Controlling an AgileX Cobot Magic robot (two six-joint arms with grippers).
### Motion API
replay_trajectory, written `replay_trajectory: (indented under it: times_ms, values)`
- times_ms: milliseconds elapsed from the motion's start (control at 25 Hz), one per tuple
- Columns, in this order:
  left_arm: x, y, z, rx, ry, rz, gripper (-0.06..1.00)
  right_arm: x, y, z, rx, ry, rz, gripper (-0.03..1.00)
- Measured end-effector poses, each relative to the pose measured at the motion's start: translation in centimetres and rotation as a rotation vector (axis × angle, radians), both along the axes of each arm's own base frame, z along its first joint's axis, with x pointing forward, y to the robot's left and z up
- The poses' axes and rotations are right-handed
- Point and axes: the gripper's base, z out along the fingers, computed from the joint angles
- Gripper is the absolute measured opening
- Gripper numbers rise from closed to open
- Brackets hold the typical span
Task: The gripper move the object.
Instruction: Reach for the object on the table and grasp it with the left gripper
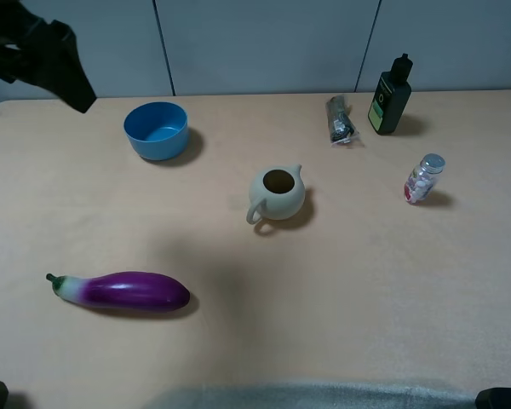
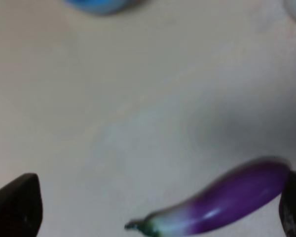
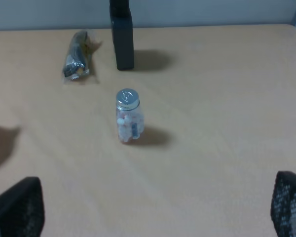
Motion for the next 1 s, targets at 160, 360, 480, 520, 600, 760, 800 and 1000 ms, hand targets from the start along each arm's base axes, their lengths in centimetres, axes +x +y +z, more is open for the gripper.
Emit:
replay_trajectory:
  times_ms: [160, 360, 480, 520, 600, 760, 800, 1000]
  values:
    - [2.2, -3.4, -0.3, 0.006, 0.009, -0.082, 0.95, 0.0, 0.0, 0.0, 0.000, 0.000, 0.000, 0.69]
    - [4.6, -7.8, -0.7, 0.009, 0.015, -0.170, 0.95, 0.0, 0.0, 0.0, 0.000, 0.001, 0.000, 0.69]
    - [5.7, -10.4, -1.1, 0.019, 0.035, -0.216, 0.95, 0.0, 0.0, 0.0, 0.000, 0.001, 0.000, 0.69]
    - [6.1, -11.3, -1.3, 0.022, 0.040, -0.231, 0.95, 0.0, 0.0, 0.0, 0.000, 0.001, 0.000, 0.69]
    - [6.8, -12.9, -1.7, 0.029, 0.049, -0.257, 0.95, 0.0, 0.0, 0.0, 0.000, 0.001, 0.000, 0.69]
    - [7.7, -16.3, -2.6, 0.031, 0.050, -0.313, 0.95, 0.0, 0.0, 0.0, 0.000, 0.001, 0.000, 0.69]
    - [7.9, -17.2, -2.9, 0.029, 0.046, -0.328, 0.95, 0.0, 0.0, 0.0, 0.000, 0.001, 0.000, 0.69]
    - [8.7, -21.3, -4.2, 0.020, 0.024, -0.390, 0.95, 0.0, 0.0, 0.0, 0.000, 0.001, 0.000, 0.69]
